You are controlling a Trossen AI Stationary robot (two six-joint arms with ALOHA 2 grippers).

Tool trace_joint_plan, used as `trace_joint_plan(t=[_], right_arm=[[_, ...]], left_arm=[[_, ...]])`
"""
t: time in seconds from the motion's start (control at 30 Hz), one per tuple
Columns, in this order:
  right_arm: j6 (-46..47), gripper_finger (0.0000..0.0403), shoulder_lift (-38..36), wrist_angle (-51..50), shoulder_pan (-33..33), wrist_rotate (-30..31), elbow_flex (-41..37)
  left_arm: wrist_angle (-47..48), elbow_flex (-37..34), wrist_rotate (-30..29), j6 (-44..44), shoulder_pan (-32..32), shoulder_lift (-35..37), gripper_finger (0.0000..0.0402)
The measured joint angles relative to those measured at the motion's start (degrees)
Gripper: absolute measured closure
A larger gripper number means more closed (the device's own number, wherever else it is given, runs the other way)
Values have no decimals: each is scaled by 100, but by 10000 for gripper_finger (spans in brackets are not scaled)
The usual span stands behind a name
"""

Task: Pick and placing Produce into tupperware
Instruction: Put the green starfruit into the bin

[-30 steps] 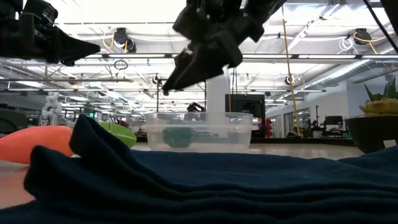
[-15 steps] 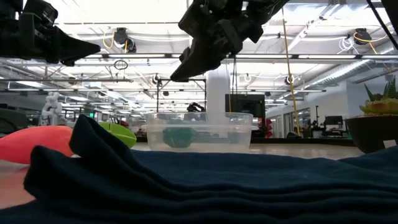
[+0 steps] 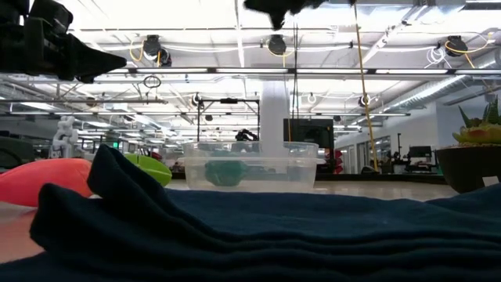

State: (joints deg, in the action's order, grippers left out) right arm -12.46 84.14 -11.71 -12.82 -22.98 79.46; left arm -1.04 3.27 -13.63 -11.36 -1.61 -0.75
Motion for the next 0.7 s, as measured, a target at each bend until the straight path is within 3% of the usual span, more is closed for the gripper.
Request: trace_joint_plan(t=[0.13, 0.33, 0.53, 0.7], right_arm=[[-16, 403, -783, -611, -88, 762, 2], [383, 403, -1824, -992, 6, 824, -552], [1090, 403, -2781, -101, 367, 840, -2213], [1609, 403, -3670, 691, 588, 1464, -3698]], left_arm=[[-2, 0, 0, -40, 2, 1, 376], [-7, 0, -2, -80, 2, 0, 376], [-36, 0, -4, -86, 2, 0, 376], [-108, 0, -4, -73, 2, 0, 376]])
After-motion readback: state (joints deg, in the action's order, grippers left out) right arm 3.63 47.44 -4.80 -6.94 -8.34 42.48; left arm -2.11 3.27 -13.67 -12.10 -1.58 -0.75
